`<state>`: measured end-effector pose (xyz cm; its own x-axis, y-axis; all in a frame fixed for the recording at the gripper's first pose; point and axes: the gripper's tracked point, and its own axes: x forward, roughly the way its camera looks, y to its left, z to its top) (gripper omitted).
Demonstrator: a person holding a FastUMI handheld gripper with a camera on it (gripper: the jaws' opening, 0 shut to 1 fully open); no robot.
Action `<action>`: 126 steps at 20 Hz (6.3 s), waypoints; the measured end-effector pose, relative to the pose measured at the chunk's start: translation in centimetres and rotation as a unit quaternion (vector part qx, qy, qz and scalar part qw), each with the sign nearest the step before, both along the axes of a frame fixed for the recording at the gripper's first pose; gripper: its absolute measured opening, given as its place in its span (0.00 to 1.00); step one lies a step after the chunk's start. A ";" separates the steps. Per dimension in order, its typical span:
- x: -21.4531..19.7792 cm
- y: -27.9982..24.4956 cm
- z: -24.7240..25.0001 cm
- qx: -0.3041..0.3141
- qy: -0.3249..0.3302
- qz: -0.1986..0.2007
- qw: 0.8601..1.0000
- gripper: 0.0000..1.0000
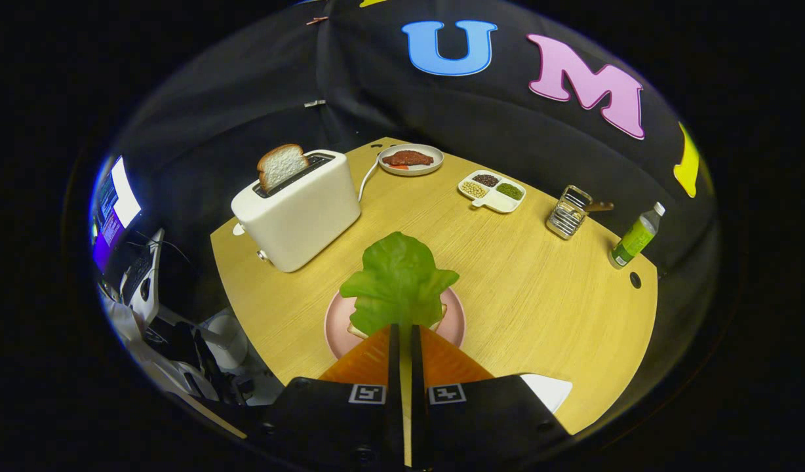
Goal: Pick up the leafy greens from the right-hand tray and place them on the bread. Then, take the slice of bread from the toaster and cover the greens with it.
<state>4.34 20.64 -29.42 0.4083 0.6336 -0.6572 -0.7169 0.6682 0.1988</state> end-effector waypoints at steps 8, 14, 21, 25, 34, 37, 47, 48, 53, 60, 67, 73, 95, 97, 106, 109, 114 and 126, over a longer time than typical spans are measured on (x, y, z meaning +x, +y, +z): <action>1.7 3.4 -2.9 -0.016 0.024 -0.003 1.000 0.09; 3.2 2.8 -4.1 -0.043 -0.001 -0.032 0.999 1.00; 2.9 3.2 1.1 0.035 -0.018 -0.061 0.997 1.00; 2.4 4.4 7.7 0.103 -0.062 -0.059 0.991 0.99; -1.5 11.9 22.0 0.215 -0.143 0.006 0.966 0.99; -2.7 15.6 24.5 0.232 -0.148 0.031 0.961 0.99; -0.9 25.1 21.9 0.228 -0.053 -0.014 0.972 0.99; -0.4 25.7 20.8 0.224 -0.034 -0.024 0.974 0.99; 2.3 29.4 15.5 0.195 0.026 -0.063 0.978 0.99; 4.4 31.5 10.7 0.157 0.050 -0.093 0.982 0.95; 4.2 31.4 11.4 0.168 0.066 -0.105 0.978 0.11; 4.6 28.7 16.2 0.206 0.047 -0.110 0.971 0.11; 5.4 5.7 16.0 0.181 -0.027 -0.189 0.965 0.11; 5.3 4.2 13.4 0.163 -0.020 -0.205 0.965 0.11; 2.8 4.5 2.8 0.154 0.073 -0.239 0.956 0.11; 2.2 5.5 1.1 0.165 0.100 -0.241 0.951 0.11; 2.0 5.7 -2.3 0.145 0.119 -0.230 0.955 0.11; 2.7 1.0 -10.1 0.014 0.084 -0.217 0.972 0.13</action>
